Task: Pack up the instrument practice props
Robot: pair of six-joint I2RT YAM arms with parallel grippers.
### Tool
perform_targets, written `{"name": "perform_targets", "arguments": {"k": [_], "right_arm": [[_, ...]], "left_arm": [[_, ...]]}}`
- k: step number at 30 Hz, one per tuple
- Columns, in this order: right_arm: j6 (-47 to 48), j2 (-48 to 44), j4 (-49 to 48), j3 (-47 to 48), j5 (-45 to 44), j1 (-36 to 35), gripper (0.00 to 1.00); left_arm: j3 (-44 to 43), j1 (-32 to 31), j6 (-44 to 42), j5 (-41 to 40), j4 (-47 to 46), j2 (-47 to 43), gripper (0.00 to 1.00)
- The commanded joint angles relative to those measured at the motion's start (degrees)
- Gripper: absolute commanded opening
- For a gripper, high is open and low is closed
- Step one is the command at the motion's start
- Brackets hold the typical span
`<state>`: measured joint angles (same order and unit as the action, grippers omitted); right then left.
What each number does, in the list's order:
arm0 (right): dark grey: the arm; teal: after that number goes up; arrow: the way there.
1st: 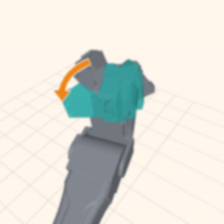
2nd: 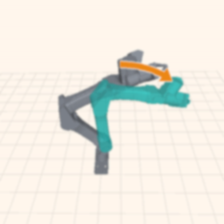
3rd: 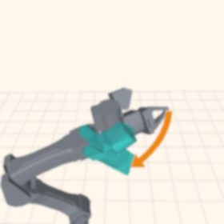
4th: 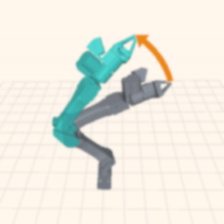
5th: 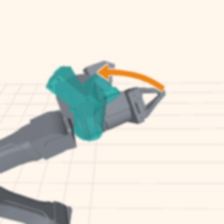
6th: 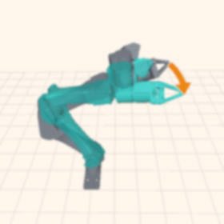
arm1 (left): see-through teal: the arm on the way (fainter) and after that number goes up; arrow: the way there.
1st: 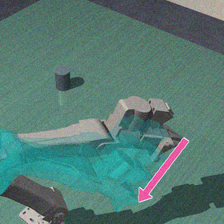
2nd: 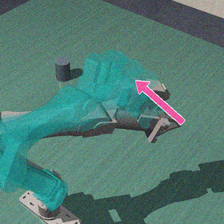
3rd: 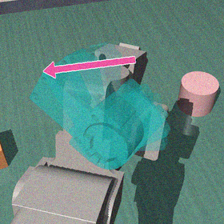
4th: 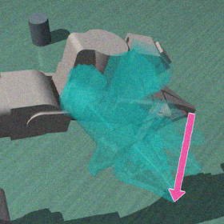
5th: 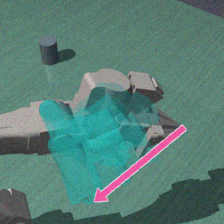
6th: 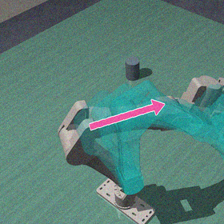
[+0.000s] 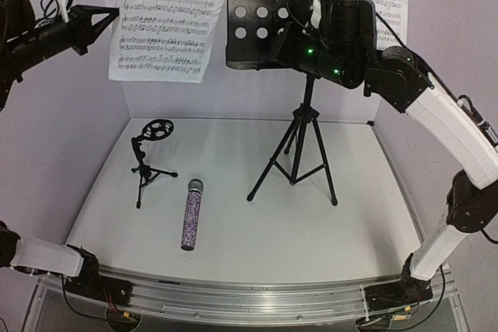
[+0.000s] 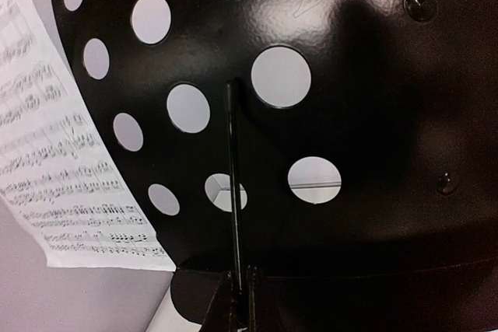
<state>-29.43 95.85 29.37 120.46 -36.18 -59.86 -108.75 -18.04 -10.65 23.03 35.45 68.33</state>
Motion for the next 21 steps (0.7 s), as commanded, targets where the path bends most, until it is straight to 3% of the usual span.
{"name": "perform_targets", "arguments": {"k": [1, 6, 14, 17, 21], "right_arm": [[2.6, -2.0, -1.9, -0.3, -1.2, 0.3, 0.00], [3.0, -1.7, -2.3, -0.2, -1.1, 0.3, 0.00], [3.5, -1.7, -2.6, -0.5, -1.0, 0.3, 0.00], [3.6, -1.7, -2.8, -0.6, -0.9, 0.3, 0.00], [3.7, -1.4, -3.0, -0.5, -0.8, 0.3, 0.00]], "left_arm": [[5.8, 0.0, -0.9, 0.9, 11.8, -4.8, 0.00], [10.2, 0.0, -4.2, -1.4, 20.3, -5.3, 0.00], [22.2, 0.0, -9.4, 8.9, 33.1, -5.4, 0.00], [27.1, 0.0, -9.7, 12.0, 32.3, -6.3, 0.00], [29.7, -0.1, -5.0, 16.9, 23.8, -5.9, 0.00]]}}
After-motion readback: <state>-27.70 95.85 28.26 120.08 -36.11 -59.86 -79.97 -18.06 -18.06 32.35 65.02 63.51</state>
